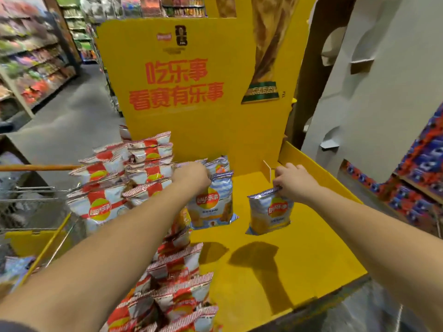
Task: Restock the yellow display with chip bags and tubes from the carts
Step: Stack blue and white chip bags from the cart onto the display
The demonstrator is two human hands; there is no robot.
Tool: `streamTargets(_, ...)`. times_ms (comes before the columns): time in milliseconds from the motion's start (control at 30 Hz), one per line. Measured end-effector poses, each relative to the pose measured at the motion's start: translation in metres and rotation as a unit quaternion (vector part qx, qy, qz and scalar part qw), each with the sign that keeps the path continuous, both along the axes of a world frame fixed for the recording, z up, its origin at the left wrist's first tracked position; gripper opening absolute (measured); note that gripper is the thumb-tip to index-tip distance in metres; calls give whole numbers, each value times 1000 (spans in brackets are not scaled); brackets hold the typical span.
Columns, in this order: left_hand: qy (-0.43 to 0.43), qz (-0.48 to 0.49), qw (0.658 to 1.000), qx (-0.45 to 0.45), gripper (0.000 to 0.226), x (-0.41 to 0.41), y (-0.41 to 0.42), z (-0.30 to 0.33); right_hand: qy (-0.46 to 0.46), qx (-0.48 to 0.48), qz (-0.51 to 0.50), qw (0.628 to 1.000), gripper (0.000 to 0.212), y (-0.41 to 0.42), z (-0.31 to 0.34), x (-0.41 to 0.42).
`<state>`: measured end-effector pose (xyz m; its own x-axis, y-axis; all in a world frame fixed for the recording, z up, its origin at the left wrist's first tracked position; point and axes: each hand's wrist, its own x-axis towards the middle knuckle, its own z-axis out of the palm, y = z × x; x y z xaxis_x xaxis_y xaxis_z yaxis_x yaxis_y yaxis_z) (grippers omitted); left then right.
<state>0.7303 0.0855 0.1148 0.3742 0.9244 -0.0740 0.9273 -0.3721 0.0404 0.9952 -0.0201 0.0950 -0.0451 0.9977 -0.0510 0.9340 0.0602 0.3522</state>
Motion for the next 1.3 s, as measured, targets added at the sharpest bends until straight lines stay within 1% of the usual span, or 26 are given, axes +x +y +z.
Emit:
streamTargets(67, 14, -3, 1000, -8, 24, 10, 20, -12, 7, -31, -8, 999, 25, 21, -16, 4)
streamTargets(167, 30, -6, 999, -12, 14, 27, 50, -31, 44, -78, -52, 995, 24, 59, -40, 11)
streamTargets(267, 41, -2, 999, -31, 18, 41, 71, -52, 79, -100, -89, 988, 23, 85, -61, 14)
streamTargets(367, 55, 19, 997, -48, 19, 61, 95, -77, 86, -99, -68, 989, 22, 124, -87, 22)
streamTargets(500, 59, 76, 993, -71, 18, 83, 131, -116, 112, -115, -54, 986, 21, 188, -129, 33)
streamTargets(567, 44, 94, 992, -77, 19, 86, 149, -134, 129, -106, -43, 985, 23, 216, -149, 35)
streamTargets(667, 34, 104, 992, -62, 17, 82, 174, -159, 166, -73, -27, 983, 22, 252, -179, 36)
streamTargets(733, 44, 121, 991, -45, 16, 74, 187, -174, 186, -56, -24, 981, 20, 272, -196, 32)
streamTargets(800, 60, 129, 989, -36, 22, 69, 195, -184, 213, -41, -19, 976, 21, 288, -210, 25)
streamTargets(867, 69, 147, 986, -41, 23, 69, 203, -190, 243, -24, -19, 969, 19, 302, -219, 18)
streamTargets(1000, 75, 171, 982, -24, 17, 75, 216, -199, 285, 28, -23, 958, 18, 327, -229, 9)
streamTargets(1067, 74, 175, 982, -18, 16, 76, 223, -204, 309, 48, -44, 949, 22, 337, -231, 8)
streamTargets(1167, 61, 190, 979, -30, 15, 73, 238, -215, 299, 57, -67, 950, 26, 345, -230, 11)
streamTargets(1267, -2, 207, 976, -71, 24, 73, 247, -226, 301, 66, -72, 949, 24, 348, -232, 15)
streamTargets(1300, -11, 208, 975, -79, 27, 74, 248, -230, 298, 67, -70, 950, 24, 348, -233, 15)
